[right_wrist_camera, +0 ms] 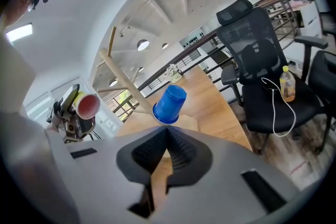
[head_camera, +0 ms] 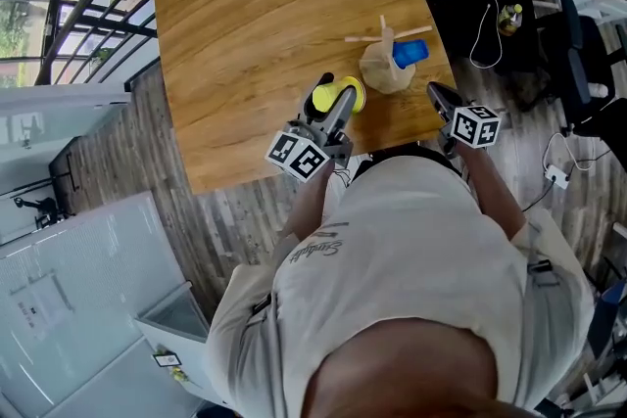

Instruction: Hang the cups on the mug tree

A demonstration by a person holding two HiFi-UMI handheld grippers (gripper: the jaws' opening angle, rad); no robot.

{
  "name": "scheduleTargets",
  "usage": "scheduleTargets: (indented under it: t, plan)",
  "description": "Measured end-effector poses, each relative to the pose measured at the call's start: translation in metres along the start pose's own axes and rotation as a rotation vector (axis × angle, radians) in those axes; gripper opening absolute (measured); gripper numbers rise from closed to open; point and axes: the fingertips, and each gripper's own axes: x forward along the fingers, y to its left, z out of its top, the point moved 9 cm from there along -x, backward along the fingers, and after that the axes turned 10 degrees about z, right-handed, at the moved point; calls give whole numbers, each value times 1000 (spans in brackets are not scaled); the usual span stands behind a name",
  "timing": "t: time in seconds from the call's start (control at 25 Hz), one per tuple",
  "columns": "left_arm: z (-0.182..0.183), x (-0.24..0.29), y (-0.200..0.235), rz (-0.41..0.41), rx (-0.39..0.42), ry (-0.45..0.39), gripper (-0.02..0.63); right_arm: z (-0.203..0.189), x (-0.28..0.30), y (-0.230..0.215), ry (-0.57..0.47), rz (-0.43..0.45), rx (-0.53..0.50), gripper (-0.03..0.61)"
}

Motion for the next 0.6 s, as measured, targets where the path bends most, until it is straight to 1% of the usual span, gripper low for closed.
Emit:
scheduleTargets:
  t: [0.2, 0.4, 0.6]
  plan:
    - [-7, 8, 9, 23, -4, 21, 285, -8, -12, 0, 29, -26, -11, -6]
    - [-22, 27, 28, 60, 32, 59, 285, -14, -15, -9, 44, -52, -1, -6]
    - [-31, 46, 47, 91, 44, 65, 285, -19, -14, -16, 44, -80, 20, -6]
